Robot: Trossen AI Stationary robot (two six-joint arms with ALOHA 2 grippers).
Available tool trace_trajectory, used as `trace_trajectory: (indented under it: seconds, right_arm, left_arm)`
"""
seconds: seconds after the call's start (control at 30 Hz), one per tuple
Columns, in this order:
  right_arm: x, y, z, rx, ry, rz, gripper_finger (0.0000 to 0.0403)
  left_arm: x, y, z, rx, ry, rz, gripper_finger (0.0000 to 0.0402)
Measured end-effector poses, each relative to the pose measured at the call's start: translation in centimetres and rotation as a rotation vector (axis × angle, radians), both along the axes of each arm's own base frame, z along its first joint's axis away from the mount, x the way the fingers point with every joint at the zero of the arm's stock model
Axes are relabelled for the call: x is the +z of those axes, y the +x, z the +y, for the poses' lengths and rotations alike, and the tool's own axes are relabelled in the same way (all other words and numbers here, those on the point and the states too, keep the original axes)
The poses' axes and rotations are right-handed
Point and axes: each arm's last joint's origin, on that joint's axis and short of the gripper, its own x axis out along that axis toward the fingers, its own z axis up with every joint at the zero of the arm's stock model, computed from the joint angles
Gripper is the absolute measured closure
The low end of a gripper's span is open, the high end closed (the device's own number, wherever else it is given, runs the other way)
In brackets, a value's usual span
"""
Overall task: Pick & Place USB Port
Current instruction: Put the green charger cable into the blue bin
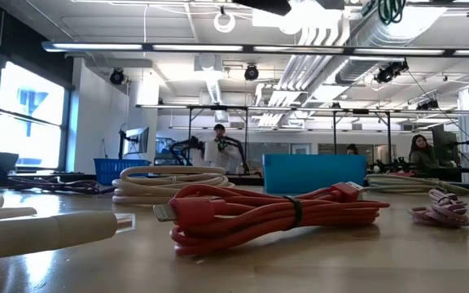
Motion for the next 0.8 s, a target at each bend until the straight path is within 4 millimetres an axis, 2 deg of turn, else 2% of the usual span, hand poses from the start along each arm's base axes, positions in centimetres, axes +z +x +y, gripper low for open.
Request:
trace_trajectory:
  seconds: [0.17, 0.37, 0.6, 0.8]
  right_arm:
    - [0.0, -0.4, 0.4, 0.003, 0.009, -0.006, 0.0397]
    - [-0.1, -0.5, 0.4, -0.009, -0.008, -0.01, 0.0397]
    - [0.0, -0.4, 0.2, -0.04, -0.019, -0.028, 0.0397]
    - [0.0, -0.4, 0.2, -0.049, -0.005, -0.03, 0.0397]
  left_arm:
    - [-1.1, 0.4, 2.7, -0.035, -0.102, -0.024, 0.032]
    - [-1.8, 0.3, 4.7, -0.105, -0.24, -0.008, 0.032]
    - [-1.6, 1.2, 5.3, -0.125, -0.141, -0.094, 0.032]
    - [-1.1, 1.5, 5.5, -0.037, -0.19, -0.165, 0.0321]
